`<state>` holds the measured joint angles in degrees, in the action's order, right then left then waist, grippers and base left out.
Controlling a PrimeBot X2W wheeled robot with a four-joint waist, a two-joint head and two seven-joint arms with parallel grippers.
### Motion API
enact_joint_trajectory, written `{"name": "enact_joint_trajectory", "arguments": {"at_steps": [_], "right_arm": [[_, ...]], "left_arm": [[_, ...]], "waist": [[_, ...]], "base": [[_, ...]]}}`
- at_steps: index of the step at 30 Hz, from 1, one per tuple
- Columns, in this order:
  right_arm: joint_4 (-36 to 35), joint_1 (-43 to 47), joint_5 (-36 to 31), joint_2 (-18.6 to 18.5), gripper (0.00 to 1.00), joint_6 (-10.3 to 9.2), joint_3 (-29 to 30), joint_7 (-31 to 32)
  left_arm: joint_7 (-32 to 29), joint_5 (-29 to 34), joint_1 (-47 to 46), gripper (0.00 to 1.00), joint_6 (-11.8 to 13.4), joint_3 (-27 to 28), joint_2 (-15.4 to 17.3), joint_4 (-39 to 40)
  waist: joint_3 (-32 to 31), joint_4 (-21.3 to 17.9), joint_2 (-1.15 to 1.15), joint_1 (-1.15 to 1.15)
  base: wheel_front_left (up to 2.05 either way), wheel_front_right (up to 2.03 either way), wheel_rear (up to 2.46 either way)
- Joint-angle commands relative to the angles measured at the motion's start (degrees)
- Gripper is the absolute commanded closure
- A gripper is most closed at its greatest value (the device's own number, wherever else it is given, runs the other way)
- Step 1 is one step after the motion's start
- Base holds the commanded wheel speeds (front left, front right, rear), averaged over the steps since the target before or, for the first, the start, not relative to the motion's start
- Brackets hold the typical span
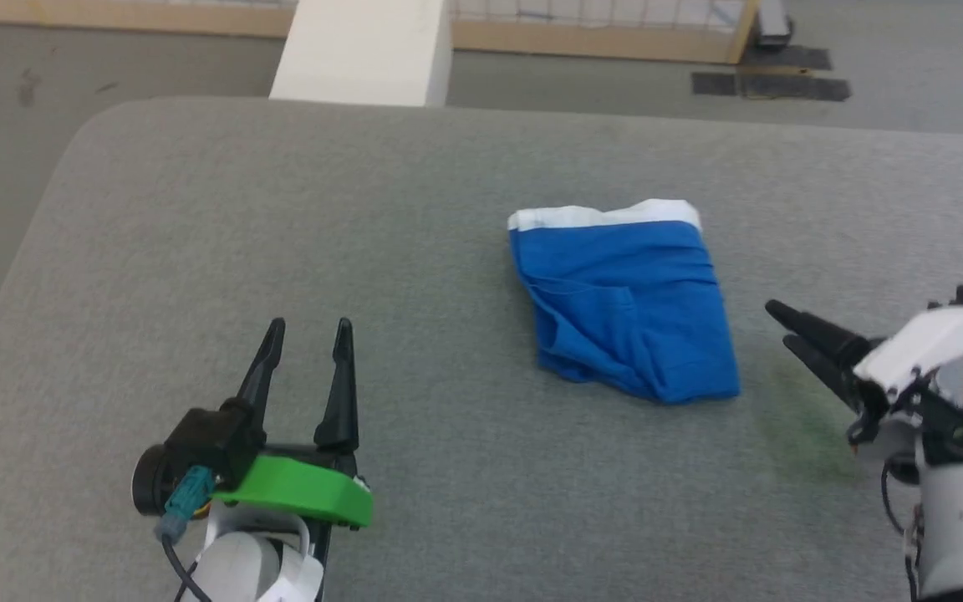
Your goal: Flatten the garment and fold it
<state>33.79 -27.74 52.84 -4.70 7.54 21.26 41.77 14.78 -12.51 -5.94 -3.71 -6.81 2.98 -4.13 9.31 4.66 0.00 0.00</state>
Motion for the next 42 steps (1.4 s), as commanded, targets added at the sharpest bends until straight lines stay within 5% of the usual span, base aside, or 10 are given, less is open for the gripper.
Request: {"name": "enact_joint_trajectory", "arguments": {"at_steps": [1,9,17,18,21,22,29,35,42], "right_arm": [[1.6,-2.3,-1.0,-0.3,0.0,-0.05,1.0,1.7],[10.3,-11.2,-12.1,-1.3,0.0,-0.05,6.8,10.2],[9.6,-14.0,-19.4,0.5,0.0,-0.05,7.8,17.2],[9.0,-14.0,-20.0,0.8,0.14,-0.05,7.8,17.8],[7.1,-13.8,-21.1,1.3,0.88,-0.05,7.4,19.3],[6.2,-13.6,-21.7,1.4,1.0,-0.05,7.1,19.5],[-0.7,-12.8,-23.1,1.7,1.0,-0.05,1.6,21.7],[-10.1,-11.3,-29.1,0.1,1.0,-0.05,-16.4,22.2],[-14.7,-12.2,-33.6,-5.0,1.0,-0.05,-27.8,20.1]], "left_arm": [[0.2,0.0,-1.3,0.0,0.0,-0.2,-0.1,0.4],[0.2,-0.5,-3.1,0.0,0.3,-1.1,-0.1,1.0],[0.2,-1.0,-3.2,0.0,0.9,-1.5,-0.1,1.2],[0.2,-1.1,-3.2,0.0,1.0,-1.6,-0.1,1.2],[0.2,-1.2,-3.2,0.0,1.2,-1.6,-0.1,1.3],[0.2,-1.2,-3.2,0.0,1.3,-1.6,-0.1,1.3],[0.2,-0.7,-3.0,0.0,1.2,-0.7,-0.1,1.6],[0.2,0.8,-2.8,0.0,0.5,1.1,-0.1,1.9],[0.2,2.8,-3.9,0.0,-0.8,1.9,-0.1,2.1]], "waist": [[2.5,2.8,0.0,0.0],[5.4,7.5,0.0,0.0],[6.1,9.5,0.0,0.0],[6.1,9.5,0.0,0.0],[6.0,9.5,0.0,0.0],[5.9,9.3,0.0,0.0],[5.7,5.6,0.0,0.0],[6.1,-1.6,0.0,0.0],[7.1,-10.4,0.0,0.0]], "base": [[0.0,0.0,0.0],[0.0,0.0,0.0],[0.0,0.0,0.0],[0.0,0.0,0.0],[0.0,0.0,0.0],[0.0,0.0,0.0],[0.0,0.0,0.0],[0.0,0.0,0.0],[0.0,0.0,0.0]]}}
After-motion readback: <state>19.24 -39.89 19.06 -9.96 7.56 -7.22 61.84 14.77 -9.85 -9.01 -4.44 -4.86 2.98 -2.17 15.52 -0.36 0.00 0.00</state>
